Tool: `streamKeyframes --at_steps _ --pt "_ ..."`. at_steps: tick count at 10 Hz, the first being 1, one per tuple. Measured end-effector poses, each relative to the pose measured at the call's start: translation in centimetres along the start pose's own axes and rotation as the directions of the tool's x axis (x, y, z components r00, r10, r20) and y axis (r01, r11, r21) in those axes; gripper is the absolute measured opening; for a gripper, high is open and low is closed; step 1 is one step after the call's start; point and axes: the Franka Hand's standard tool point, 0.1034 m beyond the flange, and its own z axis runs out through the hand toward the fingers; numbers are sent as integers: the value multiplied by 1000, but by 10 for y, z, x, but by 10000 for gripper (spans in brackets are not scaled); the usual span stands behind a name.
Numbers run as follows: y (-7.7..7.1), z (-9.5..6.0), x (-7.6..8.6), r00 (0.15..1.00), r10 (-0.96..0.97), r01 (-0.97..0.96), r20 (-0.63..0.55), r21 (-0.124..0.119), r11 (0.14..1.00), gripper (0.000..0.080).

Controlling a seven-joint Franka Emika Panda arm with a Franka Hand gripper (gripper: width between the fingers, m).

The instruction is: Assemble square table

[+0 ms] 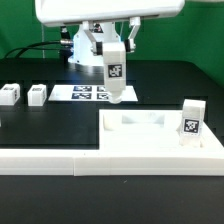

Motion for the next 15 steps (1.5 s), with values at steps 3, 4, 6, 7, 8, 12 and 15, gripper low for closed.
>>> streamKeyframes --at_steps 3,4,6,7,8,12,15 --pt "12 0 -4 993 -27 19 -117 -70 997 292" --pt "12 0 -3 993 -27 19 -115 -70 997 292" --pt "23 8 3 995 -49 44 -87 -63 997 292" --pt "23 11 13 995 -67 64 -78 -44 997 292" --pt "15 16 15 994 -65 63 -89 -30 998 292" --pt "2 27 10 995 -48 47 -91 -21 999 292" --pt "5 36 -1 994 -56 53 -97 -38 998 292"
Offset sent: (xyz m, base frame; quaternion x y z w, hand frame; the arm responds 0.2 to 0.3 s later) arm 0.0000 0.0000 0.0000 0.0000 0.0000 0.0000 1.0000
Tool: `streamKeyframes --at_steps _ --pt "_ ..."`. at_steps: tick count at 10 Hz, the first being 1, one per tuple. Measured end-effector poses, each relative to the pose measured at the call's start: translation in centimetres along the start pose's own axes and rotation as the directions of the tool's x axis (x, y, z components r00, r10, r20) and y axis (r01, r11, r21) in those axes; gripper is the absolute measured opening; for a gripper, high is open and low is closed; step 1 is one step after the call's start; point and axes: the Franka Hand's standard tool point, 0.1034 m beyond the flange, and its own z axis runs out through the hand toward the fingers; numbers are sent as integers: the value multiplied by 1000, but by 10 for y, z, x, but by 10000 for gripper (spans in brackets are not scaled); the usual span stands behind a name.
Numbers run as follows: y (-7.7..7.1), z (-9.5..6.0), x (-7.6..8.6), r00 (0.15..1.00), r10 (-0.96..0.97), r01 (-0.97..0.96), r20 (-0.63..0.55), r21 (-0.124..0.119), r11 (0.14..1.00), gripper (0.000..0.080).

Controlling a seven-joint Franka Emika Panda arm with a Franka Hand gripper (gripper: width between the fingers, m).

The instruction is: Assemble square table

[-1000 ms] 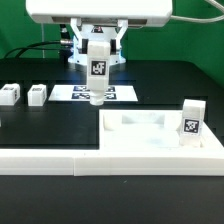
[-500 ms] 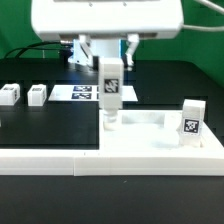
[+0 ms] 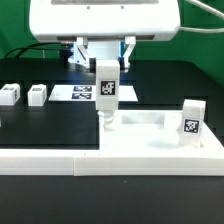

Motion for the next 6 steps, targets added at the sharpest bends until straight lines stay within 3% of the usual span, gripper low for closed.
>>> streamKeyframes --at_steps 2,6 --pt "-5 12 -10 1000 -4 4 6 -3 1000 292" --pt "-14 15 -14 1000 0 0 14 5 1000 292"
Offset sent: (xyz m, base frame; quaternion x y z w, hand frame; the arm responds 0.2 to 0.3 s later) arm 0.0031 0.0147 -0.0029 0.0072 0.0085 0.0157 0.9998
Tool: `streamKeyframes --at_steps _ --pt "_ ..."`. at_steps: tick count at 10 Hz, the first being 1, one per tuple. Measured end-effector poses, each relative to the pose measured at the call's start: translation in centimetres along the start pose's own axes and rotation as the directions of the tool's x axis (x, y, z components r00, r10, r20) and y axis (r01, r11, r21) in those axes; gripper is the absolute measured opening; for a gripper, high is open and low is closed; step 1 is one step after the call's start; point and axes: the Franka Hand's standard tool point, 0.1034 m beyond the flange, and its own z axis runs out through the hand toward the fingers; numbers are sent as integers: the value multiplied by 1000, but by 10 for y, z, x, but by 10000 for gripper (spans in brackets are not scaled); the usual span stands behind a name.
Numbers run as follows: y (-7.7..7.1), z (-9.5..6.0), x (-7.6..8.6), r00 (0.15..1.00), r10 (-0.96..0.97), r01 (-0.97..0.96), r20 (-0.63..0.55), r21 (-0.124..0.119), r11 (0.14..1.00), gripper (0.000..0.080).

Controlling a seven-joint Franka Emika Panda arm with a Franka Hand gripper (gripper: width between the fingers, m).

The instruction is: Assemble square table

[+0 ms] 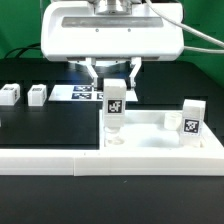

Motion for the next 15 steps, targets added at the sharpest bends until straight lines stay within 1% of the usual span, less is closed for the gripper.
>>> streamKeyframes --at_steps 2,4,6,8,9,10,11,14,15 --pt "-2 4 -4 1000 -2 2 4 -1 1000 292" --pt "-3 6 -2 1000 -5 5 -18 -9 1000 292" --pt "-7 12 -7 1000 -4 4 -11 -8 1000 292" --pt "-6 16 -11 1000 -4 4 -6 -10 1000 292" --pt "-5 17 -10 1000 -5 5 -16 -16 1000 292" --pt "-2 18 -8 999 -6 5 -47 -31 1000 292" --pt "-1 19 -6 998 -5 2 -70 -38 999 293" --pt "-1 19 -6 998 -4 2 -69 -38 999 294" --pt "-1 19 -6 998 -4 2 -69 -38 999 505"
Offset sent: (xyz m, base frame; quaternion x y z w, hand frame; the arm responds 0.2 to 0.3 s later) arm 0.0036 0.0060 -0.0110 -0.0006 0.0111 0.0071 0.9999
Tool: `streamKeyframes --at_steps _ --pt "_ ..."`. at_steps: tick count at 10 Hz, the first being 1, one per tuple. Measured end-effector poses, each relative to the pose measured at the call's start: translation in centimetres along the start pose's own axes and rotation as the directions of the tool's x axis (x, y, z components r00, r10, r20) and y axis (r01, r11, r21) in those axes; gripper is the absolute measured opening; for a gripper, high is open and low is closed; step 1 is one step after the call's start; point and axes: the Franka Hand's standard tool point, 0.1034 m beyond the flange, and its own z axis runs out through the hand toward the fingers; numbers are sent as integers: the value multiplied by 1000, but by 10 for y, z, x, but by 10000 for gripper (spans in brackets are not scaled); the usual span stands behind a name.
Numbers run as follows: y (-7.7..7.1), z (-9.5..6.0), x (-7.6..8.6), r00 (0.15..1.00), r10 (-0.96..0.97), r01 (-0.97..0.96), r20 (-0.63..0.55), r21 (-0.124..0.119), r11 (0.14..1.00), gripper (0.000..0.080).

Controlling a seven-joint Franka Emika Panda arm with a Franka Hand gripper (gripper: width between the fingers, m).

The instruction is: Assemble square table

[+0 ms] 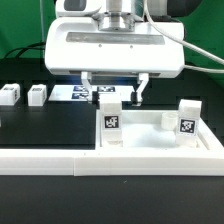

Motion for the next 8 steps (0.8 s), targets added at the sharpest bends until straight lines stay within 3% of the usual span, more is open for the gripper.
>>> streamKeyframes --at_steps 1,2,7,8 --pt "0 0 0 1000 0 0 0 0 1000 505" --pt "0 0 0 1000 0 0 0 0 1000 623" --pt "0 0 -1 1000 5 -5 14 5 1000 649" --pt "-2 -3 0 991 36 -43 128 58 997 649"
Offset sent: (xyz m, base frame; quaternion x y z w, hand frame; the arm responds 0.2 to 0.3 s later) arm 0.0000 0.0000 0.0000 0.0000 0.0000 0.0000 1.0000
